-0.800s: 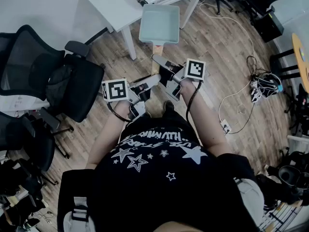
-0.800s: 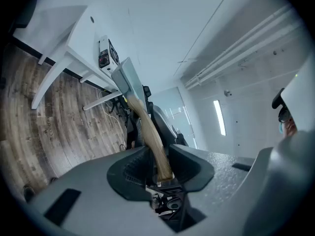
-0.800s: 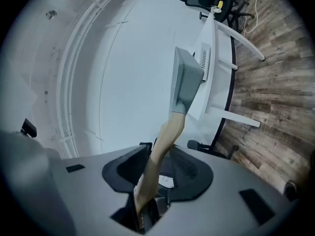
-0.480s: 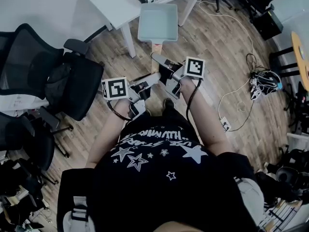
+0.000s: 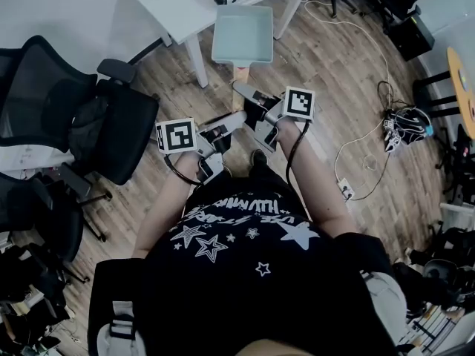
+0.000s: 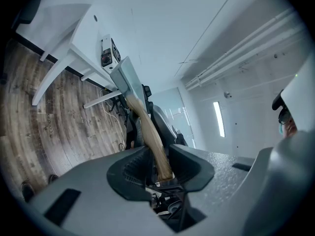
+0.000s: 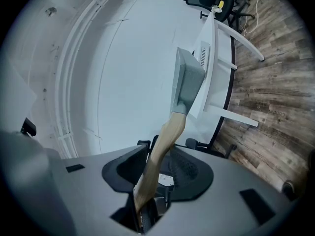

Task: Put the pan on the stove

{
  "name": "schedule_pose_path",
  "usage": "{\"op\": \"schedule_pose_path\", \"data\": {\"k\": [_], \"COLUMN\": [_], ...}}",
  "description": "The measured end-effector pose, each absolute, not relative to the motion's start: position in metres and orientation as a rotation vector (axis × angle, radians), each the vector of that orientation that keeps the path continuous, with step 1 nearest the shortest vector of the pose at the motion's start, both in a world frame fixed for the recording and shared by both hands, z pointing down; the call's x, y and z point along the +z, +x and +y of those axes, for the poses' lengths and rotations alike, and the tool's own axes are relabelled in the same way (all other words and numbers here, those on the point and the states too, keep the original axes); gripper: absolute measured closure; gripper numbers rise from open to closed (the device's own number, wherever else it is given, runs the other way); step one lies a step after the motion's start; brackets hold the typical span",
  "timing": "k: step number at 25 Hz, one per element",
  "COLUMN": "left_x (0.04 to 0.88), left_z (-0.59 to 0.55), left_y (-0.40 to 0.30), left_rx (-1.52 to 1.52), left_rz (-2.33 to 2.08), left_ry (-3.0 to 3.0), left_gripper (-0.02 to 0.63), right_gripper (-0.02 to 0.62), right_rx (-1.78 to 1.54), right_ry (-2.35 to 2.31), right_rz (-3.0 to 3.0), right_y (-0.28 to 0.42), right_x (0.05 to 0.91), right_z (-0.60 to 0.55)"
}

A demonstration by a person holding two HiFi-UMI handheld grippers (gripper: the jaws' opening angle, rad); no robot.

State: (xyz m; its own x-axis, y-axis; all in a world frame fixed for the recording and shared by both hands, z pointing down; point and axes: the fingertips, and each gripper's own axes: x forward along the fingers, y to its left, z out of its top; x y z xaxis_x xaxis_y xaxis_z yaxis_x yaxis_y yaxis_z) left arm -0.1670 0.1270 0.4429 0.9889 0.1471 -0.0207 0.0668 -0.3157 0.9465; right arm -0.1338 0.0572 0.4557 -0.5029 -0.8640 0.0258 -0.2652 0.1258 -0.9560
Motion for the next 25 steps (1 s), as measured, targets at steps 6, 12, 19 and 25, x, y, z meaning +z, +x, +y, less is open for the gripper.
{"op": "schedule_pose_path", "data": {"k": [6,12,19,25], "left_x": [0.445,0.449,0.454,0.453], "left_z": [0.126,0.128,0.121,0.09], "left_y": [-0.177,-0.18,-0.165,-0.131], "left_rx": [0.082,0.081,0.1,0.078], "left_rz": [0.164,0.195,0.187,0.133], "left_ry": [1.903,1.886,1.877,1.869], "left_gripper": [0.483,0.483,0.483,0.483], "right_gripper": [0.449,0.449,0.449,0.449], "right_rx": [-1.391,-1.379,-1.387,-1.403], "right_ry": [-1.118,-1.147,-1.141,-1.099], "right_rz": [1.856,1.851,1.855,1.893], "right_y": [-0.142,-0.146,-0.129,-0.097], "right_x": [0.458,0.46,0.467,0.469], "right_z": [0.056,0.059,0.052,0.018]}}
